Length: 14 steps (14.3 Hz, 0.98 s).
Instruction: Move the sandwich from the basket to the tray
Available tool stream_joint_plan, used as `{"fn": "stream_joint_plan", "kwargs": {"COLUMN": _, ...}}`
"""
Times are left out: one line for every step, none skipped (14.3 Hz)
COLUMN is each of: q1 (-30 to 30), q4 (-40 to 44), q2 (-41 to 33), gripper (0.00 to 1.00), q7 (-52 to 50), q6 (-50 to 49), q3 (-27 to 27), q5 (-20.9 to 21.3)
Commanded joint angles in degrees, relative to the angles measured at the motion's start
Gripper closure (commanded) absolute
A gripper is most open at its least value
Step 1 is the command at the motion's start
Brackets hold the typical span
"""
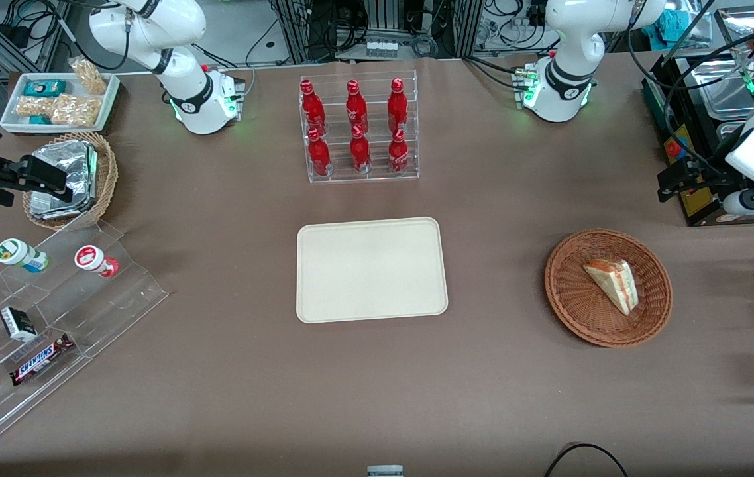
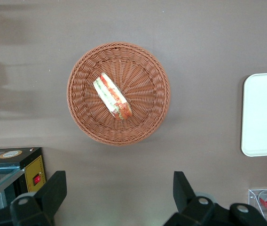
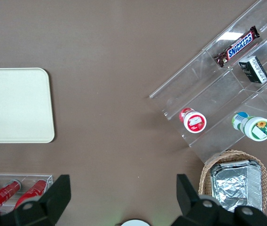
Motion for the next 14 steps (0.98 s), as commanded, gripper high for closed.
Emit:
{"fn": "stream_joint_plan", "kwargs": {"q1": 0.4, "q4": 0.7, "q2": -0.5, "gripper": 0.0, "q7": 1.1, "q6": -1.4, "q3": 0.0, "q5": -0.6}}
{"fn": "stream_joint_plan", "kwargs": {"q1": 0.4, "q4": 0.6, "q2": -0.4, "gripper": 0.0, "q7": 0.6, "q6": -1.3, "q3": 0.0, "q5": -0.7}}
{"fn": "stream_joint_plan", "kwargs": {"q1": 0.4, "q4": 0.6, "q2": -0.5, "gripper": 0.0, "q7": 0.6, "q6": -1.4, "q3": -0.1, "q5": -0.7}}
{"fn": "stream_joint_plan", "kwargs": {"q1": 0.4, "q4": 0.6, "q2": -0.4, "gripper": 0.0, "q7": 0.6, "q6": -1.4, "q3": 0.0, "q5": -0.7}}
{"fn": "stream_joint_plan", "kwargs": {"q1": 0.4, "q4": 0.4, "q2": -0.4, "gripper": 0.0, "q7": 0.6, "q6": -1.4, "q3": 0.0, "q5": -0.6}}
{"fn": "stream_joint_plan", "kwargs": {"q1": 0.4, "q4": 0.2, "q2": -0.5, "gripper": 0.0, "q7": 0.6, "q6": -1.4, "q3": 0.0, "q5": -0.6}}
{"fn": "stream_joint_plan", "kwargs": {"q1": 0.4, "q4": 0.2, "q2": -0.4, "gripper": 0.0, "q7": 0.6, "q6": -1.4, "q3": -0.1, "q5": -0.6}}
{"fn": "stream_joint_plan", "kwargs": {"q1": 0.4, "q4": 0.1, "q2": -0.4, "gripper": 0.0, "q7": 0.6, "q6": -1.4, "q3": 0.0, "q5": -0.6}}
{"fn": "stream_joint_plan", "kwargs": {"q1": 0.4, "q4": 0.1, "q2": -0.4, "gripper": 0.0, "q7": 0.6, "q6": -1.4, "q3": -0.1, "q5": -0.6}}
{"fn": "stream_joint_plan", "kwargs": {"q1": 0.4, "q4": -0.2, "q2": -0.3, "gripper": 0.0, "q7": 0.6, "q6": -1.4, "q3": 0.0, "q5": -0.6}}
{"fn": "stream_joint_plan", "kwargs": {"q1": 0.4, "q4": -0.7, "q2": -0.2, "gripper": 0.0, "q7": 0.6, "q6": -1.3, "q3": 0.0, "q5": -0.6}}
{"fn": "stream_joint_plan", "kwargs": {"q1": 0.4, "q4": -1.3, "q2": 0.1, "gripper": 0.0, "q7": 0.6, "q6": -1.0, "q3": 0.0, "q5": -0.6}}
{"fn": "stream_joint_plan", "kwargs": {"q1": 0.4, "q4": -1.7, "q2": 0.6, "gripper": 0.0, "q7": 0.6, "q6": -0.8, "q3": 0.0, "q5": -0.4}}
{"fn": "stream_joint_plan", "kwargs": {"q1": 0.5, "q4": -1.8, "q2": 1.8, "gripper": 0.0, "q7": 0.6, "q6": -0.8, "q3": 0.1, "q5": -0.4}}
